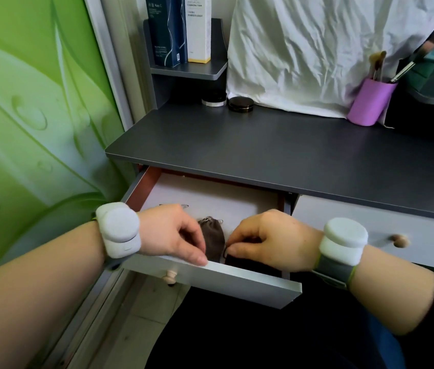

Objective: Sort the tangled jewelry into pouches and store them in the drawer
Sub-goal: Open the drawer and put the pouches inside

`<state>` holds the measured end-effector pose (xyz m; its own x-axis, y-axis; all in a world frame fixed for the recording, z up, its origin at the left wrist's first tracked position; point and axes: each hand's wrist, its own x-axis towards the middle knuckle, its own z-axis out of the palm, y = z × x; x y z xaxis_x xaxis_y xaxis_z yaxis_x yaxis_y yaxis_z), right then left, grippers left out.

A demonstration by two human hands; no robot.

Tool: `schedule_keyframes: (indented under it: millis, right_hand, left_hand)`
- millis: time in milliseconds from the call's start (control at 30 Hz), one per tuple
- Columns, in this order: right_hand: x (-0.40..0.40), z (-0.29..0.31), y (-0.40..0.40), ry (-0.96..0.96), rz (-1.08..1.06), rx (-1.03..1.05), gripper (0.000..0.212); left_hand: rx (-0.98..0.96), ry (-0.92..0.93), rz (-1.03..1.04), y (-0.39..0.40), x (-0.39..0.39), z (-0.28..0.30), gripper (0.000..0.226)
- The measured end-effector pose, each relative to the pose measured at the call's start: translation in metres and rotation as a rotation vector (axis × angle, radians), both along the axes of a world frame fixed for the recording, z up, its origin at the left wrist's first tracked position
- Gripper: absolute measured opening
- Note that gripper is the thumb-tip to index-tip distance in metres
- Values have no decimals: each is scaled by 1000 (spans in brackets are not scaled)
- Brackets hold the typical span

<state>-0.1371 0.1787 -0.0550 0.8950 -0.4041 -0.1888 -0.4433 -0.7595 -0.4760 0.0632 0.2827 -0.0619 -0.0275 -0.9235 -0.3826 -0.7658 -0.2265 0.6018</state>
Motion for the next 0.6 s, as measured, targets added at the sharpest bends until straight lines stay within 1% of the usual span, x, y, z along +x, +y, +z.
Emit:
schedule_keyframes:
  millis: [67,167,267,333,500,600]
  right_hand:
    - [-1,0,8,23,55,17,22]
    - [-1,-4,15,47,93,-17,25]
    - [-1,-5,18,11,93,-64,20]
    - [0,-4,18,-16,87,-82,18]
    - [3,5,5,-39,41,-83,21]
    - [5,5,2,-40,51,-95,20]
  left_hand:
    - [39,20,-4,11,3,0,32]
    - [-6,-46,0,16,5,-1,24]
    - [-85,-101,-22,18,3,2,17]
    - [-106,-115,-42,16,3,5,16]
    - [-152,-167,-58,4,8,15,13]
    - [-169,-169,-56,1,9,15,15]
